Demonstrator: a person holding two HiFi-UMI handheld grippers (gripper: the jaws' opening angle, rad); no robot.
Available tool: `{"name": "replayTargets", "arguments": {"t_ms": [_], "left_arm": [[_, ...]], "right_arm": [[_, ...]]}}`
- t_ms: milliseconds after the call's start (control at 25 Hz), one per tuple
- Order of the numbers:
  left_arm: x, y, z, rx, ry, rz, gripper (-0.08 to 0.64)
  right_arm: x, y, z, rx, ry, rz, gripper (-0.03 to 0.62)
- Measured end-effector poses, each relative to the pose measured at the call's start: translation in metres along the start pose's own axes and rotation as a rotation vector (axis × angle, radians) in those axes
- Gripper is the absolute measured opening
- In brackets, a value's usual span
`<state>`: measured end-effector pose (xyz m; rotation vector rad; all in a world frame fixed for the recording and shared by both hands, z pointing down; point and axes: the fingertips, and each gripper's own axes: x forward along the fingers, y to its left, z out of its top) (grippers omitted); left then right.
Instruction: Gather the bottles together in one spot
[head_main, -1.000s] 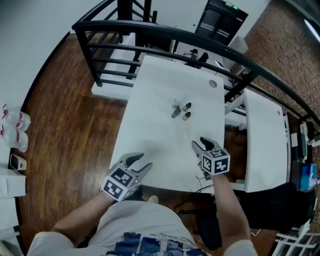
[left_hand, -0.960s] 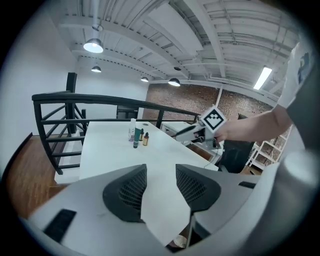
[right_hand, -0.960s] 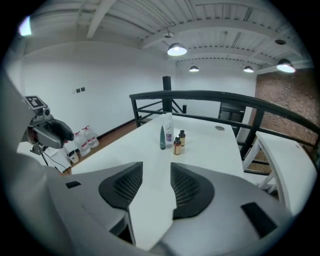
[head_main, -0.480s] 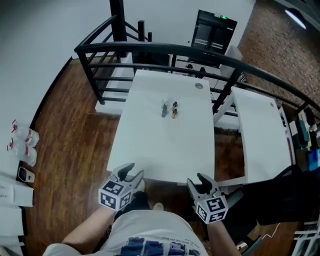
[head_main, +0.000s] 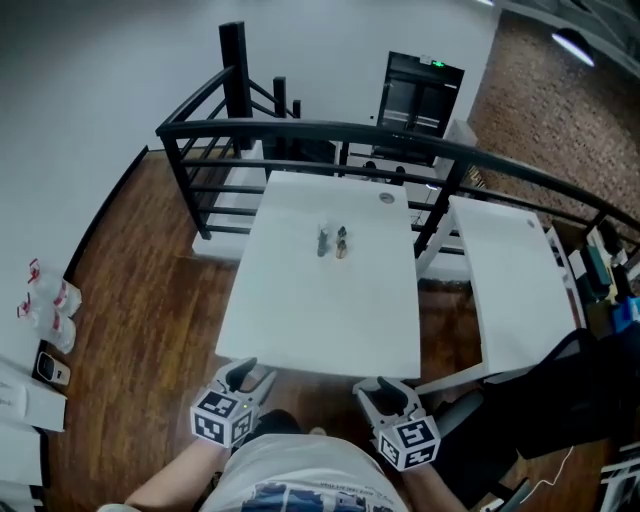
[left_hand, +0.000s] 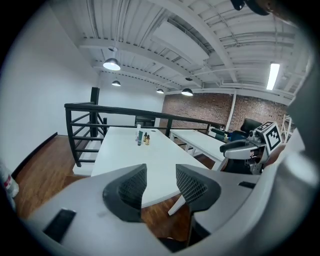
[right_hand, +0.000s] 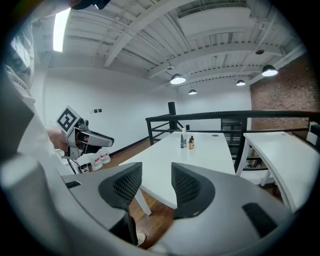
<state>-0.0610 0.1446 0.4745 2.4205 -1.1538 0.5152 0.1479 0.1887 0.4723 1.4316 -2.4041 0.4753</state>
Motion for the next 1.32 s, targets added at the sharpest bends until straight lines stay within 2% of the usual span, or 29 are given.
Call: {"name": "replayTargets", "arguments": {"t_ms": [240,400,720,920,1120,1320], "left_arm": [[-0.011,0.005,0.01,0.04,0.014,-0.038,0.16],[-0.021,0.018,0.014,0.061,0.002,-0.053,0.16],[-0.045,0.039,-0.011,0.046,0.013,-0.09,0.158],[-0.048,0.057,-0.028,0.029,0.042,-0.09,0.159],[-0.046,0.061,-0.015,0.0,0.002,-0.091,0.158],[-0.037,0.069,-0.015,0.026,0.008,-0.117,0.16]], "right_arm": [[-0.002,0.006,0.006,0.019,0.03,-0.081,0.207],[0.001,0.02,0.004,0.027,0.065,-0.094,0.204],[0.01,0.045,-0.004,-0.018,0.088,-0.144,0.202],[0.018,0.063,-0.004,-0.035,0.098,-0.141,0.202],[0.022,0.064,0.003,-0.082,0.139,-0.13,0.202],[0.04,0.066,0.01,-0.083,0.113,-0.135,0.202]]}}
